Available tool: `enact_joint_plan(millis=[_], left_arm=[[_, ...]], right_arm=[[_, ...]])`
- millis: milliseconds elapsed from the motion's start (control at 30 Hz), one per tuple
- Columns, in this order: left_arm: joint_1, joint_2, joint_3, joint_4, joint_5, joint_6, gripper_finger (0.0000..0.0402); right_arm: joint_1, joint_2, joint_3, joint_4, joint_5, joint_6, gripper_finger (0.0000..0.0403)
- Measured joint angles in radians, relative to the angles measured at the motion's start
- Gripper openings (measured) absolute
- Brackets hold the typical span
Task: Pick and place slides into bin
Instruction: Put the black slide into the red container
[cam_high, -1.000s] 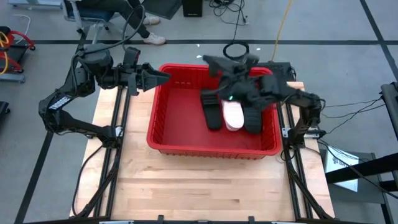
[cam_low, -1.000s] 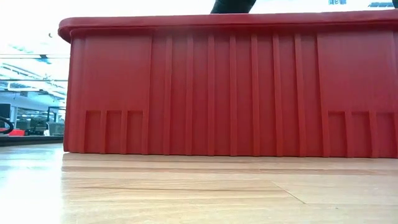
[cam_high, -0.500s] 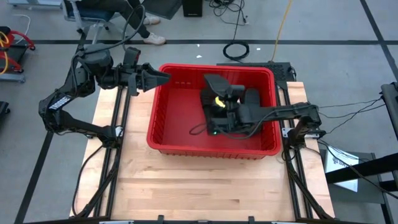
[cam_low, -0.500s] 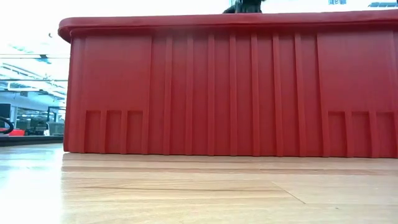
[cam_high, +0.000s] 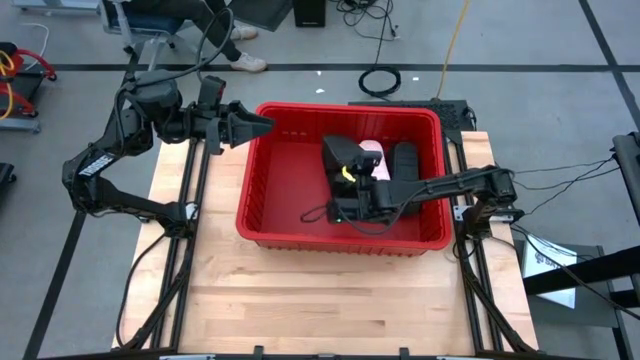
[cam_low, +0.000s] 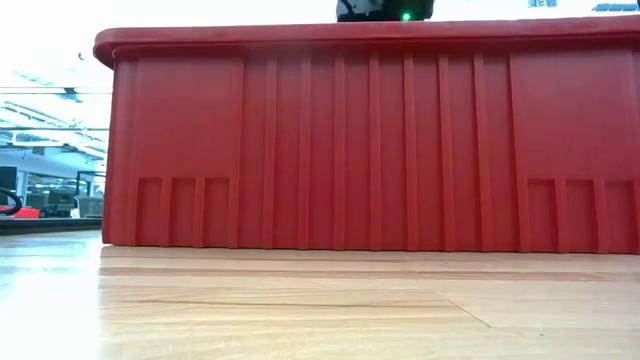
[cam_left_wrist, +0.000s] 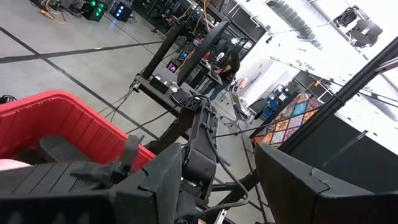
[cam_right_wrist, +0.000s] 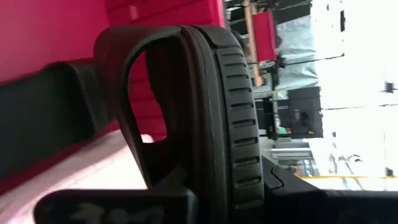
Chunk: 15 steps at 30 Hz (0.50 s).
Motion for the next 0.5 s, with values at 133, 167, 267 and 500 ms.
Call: enact_joint_plan(millis=[133, 167, 267, 500], left_arm=[[0.000, 0.000, 0.000, 0.000, 0.000, 0.011, 0.0198], [0.000, 0.000, 0.000, 0.000, 0.000, 0.011, 0.0198], [0.000, 0.000, 0.000, 0.000, -0.001, 0.010, 0.0198], [0.000, 0.000, 0.000, 0.000, -0.001, 0.009, 0.0198]], right_arm=[[-0.019, 0.000, -0.060, 0.089, -0.055, -0.057, 0.0043], [-0.022, 0.000, -0.075, 0.107, -0.064, -0.072, 0.0043], [-0.032, 0.000, -0.113, 0.160, -0.065, -0.110, 0.0043], [-0.082, 0.000, -0.146, 0.207, -0.121, -0.137, 0.0043]])
